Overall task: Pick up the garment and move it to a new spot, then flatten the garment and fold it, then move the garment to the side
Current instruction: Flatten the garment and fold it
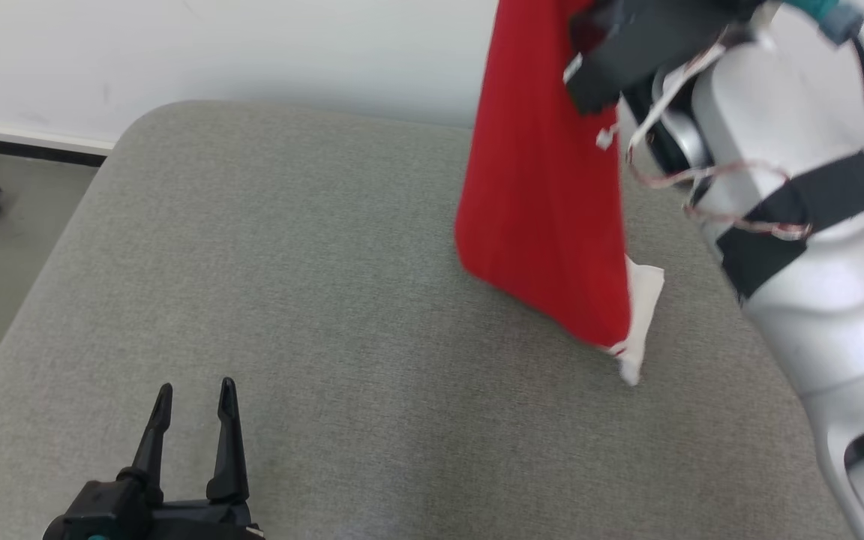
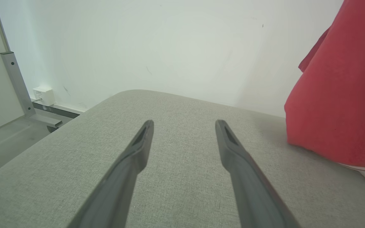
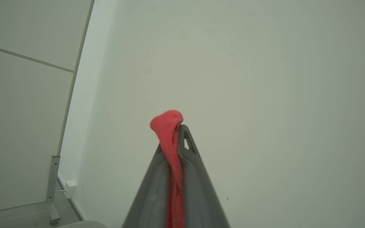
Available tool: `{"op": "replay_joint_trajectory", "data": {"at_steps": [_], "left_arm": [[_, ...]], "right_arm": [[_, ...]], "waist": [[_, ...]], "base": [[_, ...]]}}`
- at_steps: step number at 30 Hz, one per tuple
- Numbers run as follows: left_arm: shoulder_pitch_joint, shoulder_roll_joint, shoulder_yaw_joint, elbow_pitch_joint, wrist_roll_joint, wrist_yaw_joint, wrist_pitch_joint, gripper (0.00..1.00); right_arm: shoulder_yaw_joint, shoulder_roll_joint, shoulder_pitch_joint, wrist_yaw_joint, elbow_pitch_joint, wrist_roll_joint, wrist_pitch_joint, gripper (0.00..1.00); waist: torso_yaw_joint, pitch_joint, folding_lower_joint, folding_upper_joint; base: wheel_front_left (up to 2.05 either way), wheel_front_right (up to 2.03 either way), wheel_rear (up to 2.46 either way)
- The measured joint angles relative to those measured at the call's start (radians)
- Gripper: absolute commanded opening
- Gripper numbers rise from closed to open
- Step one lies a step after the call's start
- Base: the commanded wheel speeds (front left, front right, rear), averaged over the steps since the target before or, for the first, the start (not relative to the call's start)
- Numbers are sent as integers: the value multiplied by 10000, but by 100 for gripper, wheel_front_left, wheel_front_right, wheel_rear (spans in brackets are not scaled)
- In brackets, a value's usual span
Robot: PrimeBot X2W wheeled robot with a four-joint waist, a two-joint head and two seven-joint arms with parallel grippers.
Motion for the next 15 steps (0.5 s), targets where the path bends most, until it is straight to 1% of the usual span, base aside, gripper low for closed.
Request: {"op": "replay_joint_trajectory", "data": {"at_steps": [3, 9, 12, 15], "left_arm": [[62, -2, 4, -27, -46, 52, 0, 100], [195, -6, -31, -63, -52, 82, 0, 100], [198, -4, -94, -77, -48, 79, 0, 100], [192, -8, -198, -82, -38, 71, 0, 100]], "right_arm": [[169, -265, 918, 0, -677, 0, 0, 0], [54, -1310, 3651, 0, -2111, 111, 0, 0], [-497, -1689, 5245, 0, -2844, 173, 0, 0], [-1246, -1919, 6857, 0, -3442, 174, 2, 0]], "waist": [[-172, 1, -1, 0], [-666, -98, 0, 0], [-944, -166, -1, 0], [-1197, -228, 0, 0]], "base": [[0, 0, 0], [0, 0, 0], [0, 0, 0], [0, 0, 0]]}}
